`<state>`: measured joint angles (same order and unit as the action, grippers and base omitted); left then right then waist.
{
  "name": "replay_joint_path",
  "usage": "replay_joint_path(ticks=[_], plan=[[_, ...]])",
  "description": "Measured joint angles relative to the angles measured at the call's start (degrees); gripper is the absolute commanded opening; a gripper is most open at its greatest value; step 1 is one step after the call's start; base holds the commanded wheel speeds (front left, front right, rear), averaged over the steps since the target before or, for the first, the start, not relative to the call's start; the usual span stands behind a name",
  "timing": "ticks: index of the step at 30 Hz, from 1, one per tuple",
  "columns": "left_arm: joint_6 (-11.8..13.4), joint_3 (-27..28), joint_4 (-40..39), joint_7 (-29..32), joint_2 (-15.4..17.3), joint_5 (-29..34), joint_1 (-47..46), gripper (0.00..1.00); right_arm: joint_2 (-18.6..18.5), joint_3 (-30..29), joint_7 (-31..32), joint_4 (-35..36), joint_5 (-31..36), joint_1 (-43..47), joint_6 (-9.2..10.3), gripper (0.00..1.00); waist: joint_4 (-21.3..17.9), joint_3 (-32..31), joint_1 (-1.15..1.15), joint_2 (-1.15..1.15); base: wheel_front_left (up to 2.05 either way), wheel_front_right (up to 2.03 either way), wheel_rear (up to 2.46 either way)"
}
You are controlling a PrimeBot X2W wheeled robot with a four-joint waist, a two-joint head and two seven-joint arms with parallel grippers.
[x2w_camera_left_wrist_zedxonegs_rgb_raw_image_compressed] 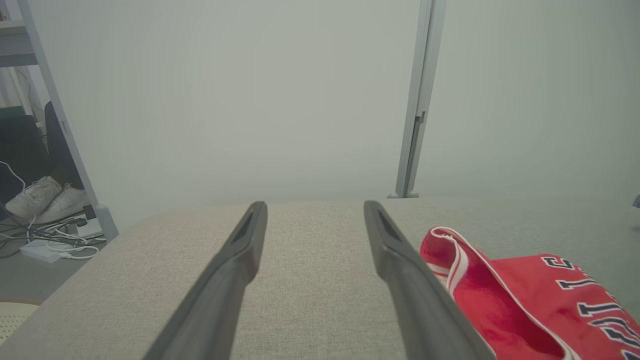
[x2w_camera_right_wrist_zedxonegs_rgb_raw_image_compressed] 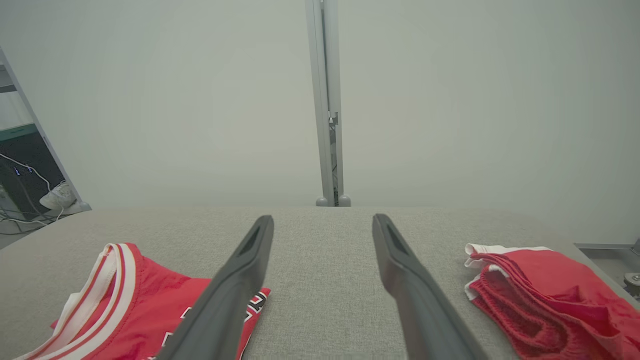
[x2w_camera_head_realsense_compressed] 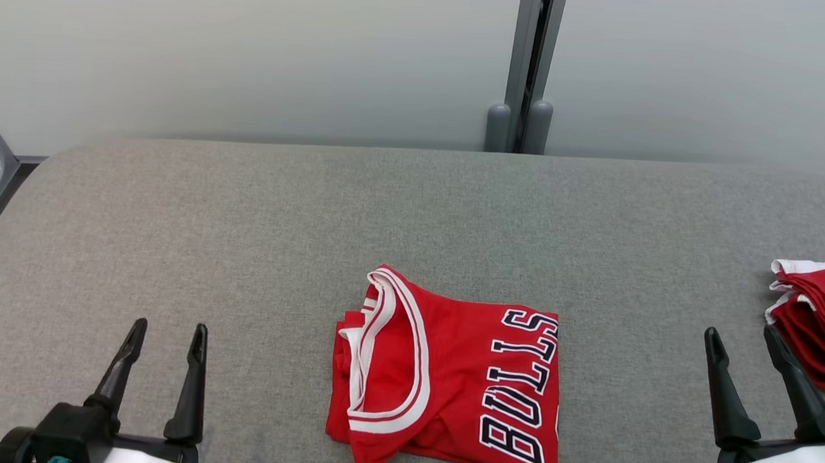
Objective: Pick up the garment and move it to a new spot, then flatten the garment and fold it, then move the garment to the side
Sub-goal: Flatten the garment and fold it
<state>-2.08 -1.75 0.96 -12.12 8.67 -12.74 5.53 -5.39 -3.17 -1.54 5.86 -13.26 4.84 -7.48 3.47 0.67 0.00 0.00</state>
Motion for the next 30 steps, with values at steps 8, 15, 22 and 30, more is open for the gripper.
replay_joint_path(ticks=[8, 15, 22, 30], plan=[[0.1, -1.2, -1.6, 1.3, 0.2, 0.1, 2.5, 1.00, 0.2, -0.3, 2.4, 3.2, 0.3, 3.4, 0.00, 1.00, -0.1, -1.5, 0.00, 0.00, 0.00, 0.00, 0.00], [0.6, -1.3, -2.2, 1.9, 0.4, -0.1, 3.6, 1.00, 0.7, -1.4, 3.1, 4.2, 0.2, 5.2, 0.00, 1.00, -0.3, -2.0, 0.00, 0.00, 0.00, 0.00, 0.00], [0.8, -1.4, -2.3, 2.0, 0.8, -0.5, 3.6, 1.00, 1.1, -1.8, 3.3, 4.3, 0.2, 5.2, 0.00, 1.00, -0.3, -2.0, 0.00, 0.00, 0.00, 0.00, 0.00], [1.1, -1.5, -2.3, 2.0, 1.1, -0.9, 3.6, 1.00, 1.3, -2.0, 3.4, 4.1, 0.2, 5.1, 0.00, 1.00, -0.7, -1.9, 0.00, 0.00, 0.00, 0.00, 0.00]])
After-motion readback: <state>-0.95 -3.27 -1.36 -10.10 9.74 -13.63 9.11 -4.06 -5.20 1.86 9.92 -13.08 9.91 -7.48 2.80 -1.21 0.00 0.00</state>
